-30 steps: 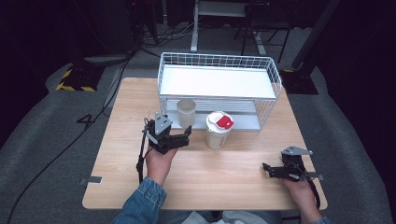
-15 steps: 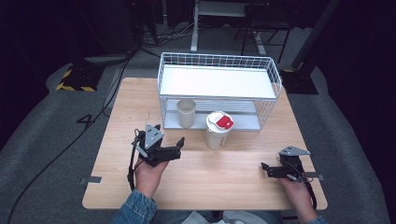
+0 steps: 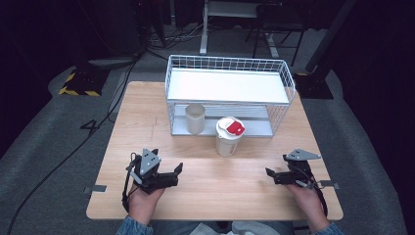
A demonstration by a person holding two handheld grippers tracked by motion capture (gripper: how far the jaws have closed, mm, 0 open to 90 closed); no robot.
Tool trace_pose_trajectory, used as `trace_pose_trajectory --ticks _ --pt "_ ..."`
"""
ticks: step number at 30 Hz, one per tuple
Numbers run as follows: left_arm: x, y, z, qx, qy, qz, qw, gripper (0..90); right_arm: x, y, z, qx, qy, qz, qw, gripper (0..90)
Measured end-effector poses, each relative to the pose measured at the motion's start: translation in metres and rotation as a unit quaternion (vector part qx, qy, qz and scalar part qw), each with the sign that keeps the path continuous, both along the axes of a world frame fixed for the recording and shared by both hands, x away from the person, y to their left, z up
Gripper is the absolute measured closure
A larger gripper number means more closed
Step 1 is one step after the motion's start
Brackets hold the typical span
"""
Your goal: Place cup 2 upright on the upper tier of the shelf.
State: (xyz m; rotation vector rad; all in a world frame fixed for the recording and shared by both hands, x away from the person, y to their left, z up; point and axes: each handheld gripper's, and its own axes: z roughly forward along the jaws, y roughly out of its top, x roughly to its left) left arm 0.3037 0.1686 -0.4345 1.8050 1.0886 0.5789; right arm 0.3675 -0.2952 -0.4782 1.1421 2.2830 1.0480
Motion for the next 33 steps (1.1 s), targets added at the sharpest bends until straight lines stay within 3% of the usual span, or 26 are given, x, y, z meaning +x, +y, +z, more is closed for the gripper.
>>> trace_pose_trajectory --ticks 2,6,11,15,29,33 --pt "-0.002 0.009 -0.014 0.014 0.027 -0.011 0.9995 5.5 0.001 0.004 0.003 0.001 -0.002 0.011 0.9999 7.3" --pt "-0.004 0.021 -0.031 0.027 0.067 -0.007 0.9974 5.6 0.004 0.013 0.008 0.002 -0.005 0.028 0.9996 7.3" --pt "-0.006 0.03 -0.041 0.046 0.092 0.008 0.9947 5.7 0.008 0.026 0.015 0.007 -0.01 0.048 0.9988 7.3" --pt "-0.008 0.036 -0.048 0.07 0.115 0.015 0.9908 5.7 0.014 0.038 0.02 0.011 -0.01 0.064 0.9978 7.3" --pt "-0.008 0.052 -0.06 0.093 0.145 0.039 0.9843 5.6 0.038 0.085 0.027 0.04 -0.025 0.105 0.9933 7.0" --pt "-0.007 0.054 -0.062 0.097 0.149 0.04 0.9831 5.6 0.043 0.096 0.028 0.036 -0.023 0.115 0.9924 6.4"
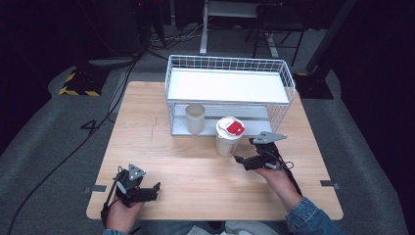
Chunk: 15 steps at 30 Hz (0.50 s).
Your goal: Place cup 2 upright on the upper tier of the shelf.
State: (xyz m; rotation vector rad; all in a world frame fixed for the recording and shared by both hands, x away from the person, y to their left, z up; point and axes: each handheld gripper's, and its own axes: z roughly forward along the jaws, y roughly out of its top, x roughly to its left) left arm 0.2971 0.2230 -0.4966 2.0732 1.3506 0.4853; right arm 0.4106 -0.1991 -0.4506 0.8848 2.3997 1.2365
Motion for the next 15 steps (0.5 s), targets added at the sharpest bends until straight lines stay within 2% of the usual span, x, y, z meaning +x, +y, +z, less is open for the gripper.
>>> trace_pose_trajectory --ticks 5,9,15 --pt "0.003 0.002 -0.002 -0.002 0.004 0.005 1.0 5.6 0.006 0.008 0.002 0.009 -0.012 -0.002 0.9999 4.5" --pt "0.005 0.002 -0.004 0.011 0.011 0.004 0.9999 5.6 0.012 0.01 0.0 0.024 -0.006 -0.004 0.9997 3.1" --pt "0.01 0.003 -0.005 0.008 0.017 0.005 0.9998 4.8 0.019 0.014 -0.005 0.031 0.001 -0.005 0.9995 1.3"
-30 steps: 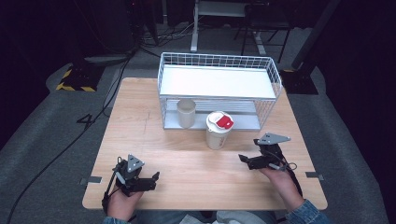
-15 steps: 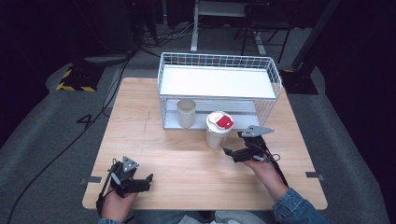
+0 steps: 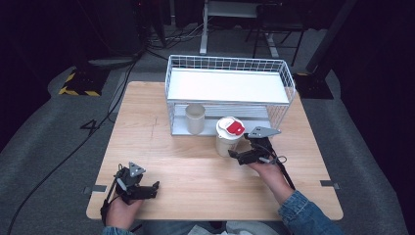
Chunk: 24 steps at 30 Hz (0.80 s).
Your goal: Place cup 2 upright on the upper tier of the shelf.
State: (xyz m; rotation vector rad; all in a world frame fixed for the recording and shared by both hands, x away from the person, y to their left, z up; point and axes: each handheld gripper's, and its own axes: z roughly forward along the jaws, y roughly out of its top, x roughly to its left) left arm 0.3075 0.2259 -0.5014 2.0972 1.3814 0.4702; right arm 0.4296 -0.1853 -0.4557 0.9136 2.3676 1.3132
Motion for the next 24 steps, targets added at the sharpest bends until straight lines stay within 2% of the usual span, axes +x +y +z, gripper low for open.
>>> trace_pose_trajectory --ticks 4,7,15,18,21,24 --pt "0.002 0.0 -0.002 -0.001 -0.007 -0.005 1.0 2.6 0.005 0.002 0.0 0.013 -0.005 0.0 0.9999 0.4" --pt "0.002 -0.001 -0.003 -0.004 -0.01 -0.008 0.9999 0.6 0.008 0.005 0.0 0.022 -0.014 0.01 0.9996 0.4" --pt "0.003 -0.002 -0.005 -0.007 -0.016 -0.013 0.9998 0.0 0.016 0.011 -0.009 0.048 -0.022 0.016 0.9985 0.4" --pt "0.004 -0.002 -0.005 -0.009 -0.016 -0.016 0.9997 0.0 0.019 0.012 -0.012 0.053 -0.032 0.014 0.998 0.4" --pt "0.004 -0.003 -0.005 -0.009 -0.014 -0.016 0.9997 0.0 0.02 0.015 -0.014 0.061 -0.032 0.017 0.9975 0.4" --pt "0.004 -0.003 -0.005 -0.009 -0.015 -0.016 0.9997 0.0 0.02 0.017 -0.016 0.059 -0.04 0.015 0.9974 0.4"
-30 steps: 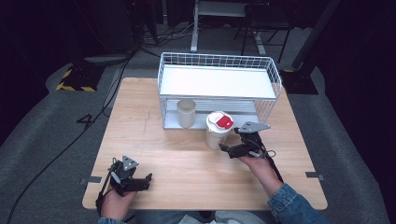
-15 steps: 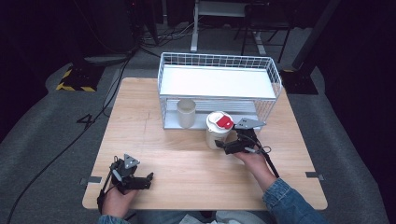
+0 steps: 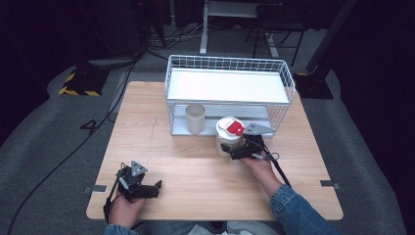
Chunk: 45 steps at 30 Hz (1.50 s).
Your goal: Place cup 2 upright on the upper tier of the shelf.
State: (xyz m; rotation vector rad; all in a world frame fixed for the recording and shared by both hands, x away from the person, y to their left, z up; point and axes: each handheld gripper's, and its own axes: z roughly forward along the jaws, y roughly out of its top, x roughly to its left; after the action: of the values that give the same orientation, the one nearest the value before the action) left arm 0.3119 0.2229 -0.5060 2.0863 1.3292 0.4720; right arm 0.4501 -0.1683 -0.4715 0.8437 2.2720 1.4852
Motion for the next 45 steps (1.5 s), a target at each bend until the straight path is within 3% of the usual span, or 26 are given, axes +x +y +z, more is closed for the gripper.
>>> trace_pose_trajectory --ticks 3,10,40,45 --pt "0.0 0.0 0.0 0.0 0.0 0.0 1.0 0.0 0.002 0.001 -0.001 0.008 0.002 0.0 1.0 0.5" --pt "0.0 0.0 0.0 0.0 0.0 0.0 1.0 0.0 0.001 0.004 0.001 -0.009 -0.01 0.017 0.9998 9.7" --pt "0.0 0.0 0.0 -0.001 0.0 0.0 1.0 0.0 -0.004 0.005 0.004 -0.018 -0.01 0.023 0.9995 10.5" --pt "0.0 0.0 0.0 -0.001 0.0 0.0 1.0 0.0 -0.012 0.007 0.014 -0.012 -0.021 0.032 0.9992 10.5"
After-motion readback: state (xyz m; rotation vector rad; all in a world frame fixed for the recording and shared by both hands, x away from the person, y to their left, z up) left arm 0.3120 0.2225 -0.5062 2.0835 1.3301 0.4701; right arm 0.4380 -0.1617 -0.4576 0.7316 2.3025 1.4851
